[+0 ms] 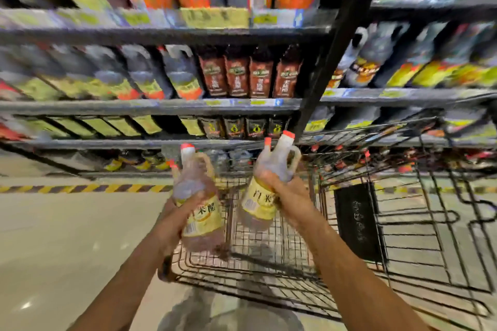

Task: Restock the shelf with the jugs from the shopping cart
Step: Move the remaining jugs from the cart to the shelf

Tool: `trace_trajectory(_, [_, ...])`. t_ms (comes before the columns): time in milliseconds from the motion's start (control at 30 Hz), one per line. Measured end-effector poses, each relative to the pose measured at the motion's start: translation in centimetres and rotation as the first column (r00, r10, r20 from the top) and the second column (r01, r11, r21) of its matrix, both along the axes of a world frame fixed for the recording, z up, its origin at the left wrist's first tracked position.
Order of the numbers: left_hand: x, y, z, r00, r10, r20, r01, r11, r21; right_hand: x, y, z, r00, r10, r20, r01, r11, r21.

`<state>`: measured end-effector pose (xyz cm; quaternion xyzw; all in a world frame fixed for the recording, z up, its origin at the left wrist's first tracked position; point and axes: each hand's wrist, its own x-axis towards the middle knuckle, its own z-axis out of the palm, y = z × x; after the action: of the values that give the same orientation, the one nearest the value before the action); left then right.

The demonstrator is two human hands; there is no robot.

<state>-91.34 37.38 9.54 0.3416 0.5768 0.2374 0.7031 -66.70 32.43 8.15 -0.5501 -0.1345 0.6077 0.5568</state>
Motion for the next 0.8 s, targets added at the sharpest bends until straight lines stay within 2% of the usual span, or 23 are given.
trace_trajectory(100, [-3.8, 1.3, 3.1, 0.996, 0.051, 0.078, -0.057, 0.995, 0.084, -3.7, 1.8, 4.3, 0.992, 0.116, 0.056, -0.12, 0.99, 0.069])
trace_trajectory(167, [-6.6, 2.3, 5.2, 0.994, 0.027, 0.107, -0.041, 0.99, 0.132, -6.6, 3.1, 6.7, 0.98, 0.174, 0.093, -0.183, 0.979, 0.094])
trace_trajectory(333, [-16.2, 4.5, 8.7, 0.986, 0.079, 0.146, -0.109, 0.971, 0.212, -16.0, 6.3, 11.6, 0.958, 0.215, 0.191, -0.248, 0.953, 0.172])
trace_trajectory(500, [-26.3, 6.9, 12.6, 0.984, 0.091, 0.153, -0.136, 0.94, 0.314, -26.2, 8.6, 16.4, 0.929, 0.167, 0.33, -0.253, 0.938, 0.237])
trace_trajectory(800, [-34.9, 11.4, 16.2, 0.993, 0.044, 0.106, -0.087, 0.892, 0.444, -34.9, 13.1, 21.5, 0.855, 0.069, 0.515, -0.224, 0.943, 0.246])
